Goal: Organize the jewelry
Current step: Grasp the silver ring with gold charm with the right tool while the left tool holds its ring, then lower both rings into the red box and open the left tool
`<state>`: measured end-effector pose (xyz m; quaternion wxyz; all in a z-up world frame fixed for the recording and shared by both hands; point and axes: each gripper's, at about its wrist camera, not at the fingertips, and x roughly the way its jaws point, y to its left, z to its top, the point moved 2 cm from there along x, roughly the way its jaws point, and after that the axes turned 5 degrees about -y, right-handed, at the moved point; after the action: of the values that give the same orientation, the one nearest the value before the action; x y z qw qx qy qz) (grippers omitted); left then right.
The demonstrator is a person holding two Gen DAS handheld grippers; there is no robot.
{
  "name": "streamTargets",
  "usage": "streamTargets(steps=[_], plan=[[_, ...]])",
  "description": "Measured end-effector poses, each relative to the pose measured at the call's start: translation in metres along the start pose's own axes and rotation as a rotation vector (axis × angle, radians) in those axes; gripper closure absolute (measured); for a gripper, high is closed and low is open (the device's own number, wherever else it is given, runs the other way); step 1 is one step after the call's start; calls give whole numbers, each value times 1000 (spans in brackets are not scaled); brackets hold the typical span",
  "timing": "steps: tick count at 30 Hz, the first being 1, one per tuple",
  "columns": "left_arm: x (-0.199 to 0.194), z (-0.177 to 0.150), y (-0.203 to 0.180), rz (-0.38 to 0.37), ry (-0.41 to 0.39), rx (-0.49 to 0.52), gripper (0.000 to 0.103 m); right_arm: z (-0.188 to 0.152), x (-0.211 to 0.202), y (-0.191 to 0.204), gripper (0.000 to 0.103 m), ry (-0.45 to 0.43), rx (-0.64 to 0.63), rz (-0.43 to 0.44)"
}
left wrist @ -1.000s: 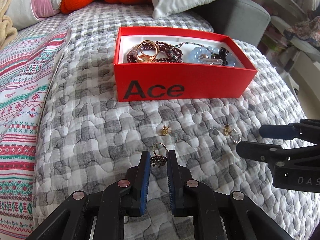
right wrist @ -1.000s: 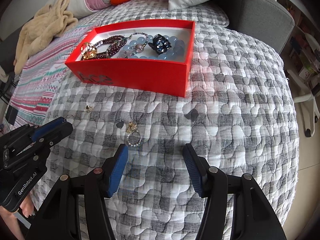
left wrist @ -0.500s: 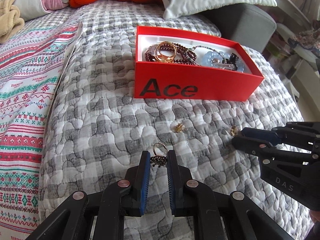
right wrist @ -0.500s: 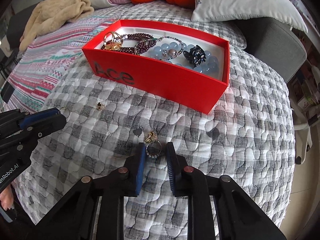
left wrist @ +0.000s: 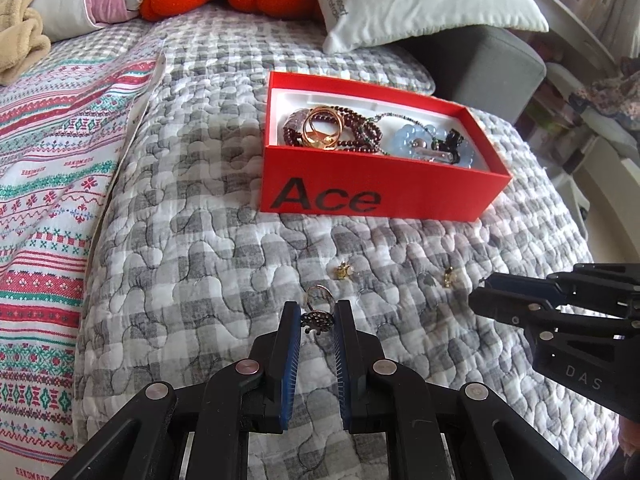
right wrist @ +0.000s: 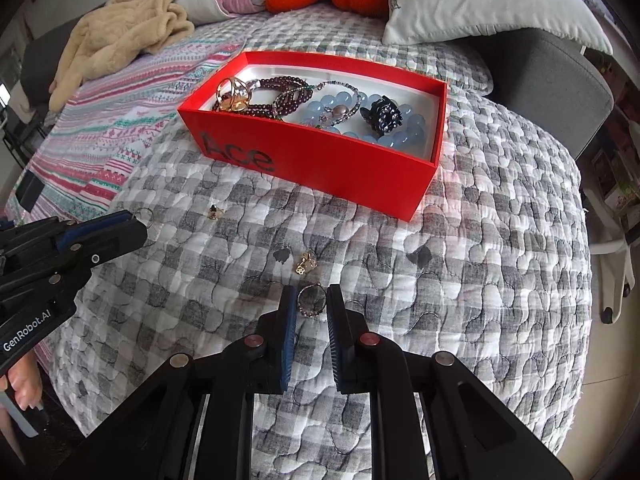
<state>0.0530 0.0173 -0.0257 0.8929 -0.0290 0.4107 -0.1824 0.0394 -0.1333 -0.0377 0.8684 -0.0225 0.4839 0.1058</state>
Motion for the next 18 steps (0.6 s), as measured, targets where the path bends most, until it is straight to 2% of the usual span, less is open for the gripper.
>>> streamTargets(steps=[11,18], plan=[[-6,8,-3,-14,-30,-10,92,12,-13,-2,87,-47,38,7],[-6,19,5,-12,-58,-42,92,27,-23,-10,87,-112,77,14]])
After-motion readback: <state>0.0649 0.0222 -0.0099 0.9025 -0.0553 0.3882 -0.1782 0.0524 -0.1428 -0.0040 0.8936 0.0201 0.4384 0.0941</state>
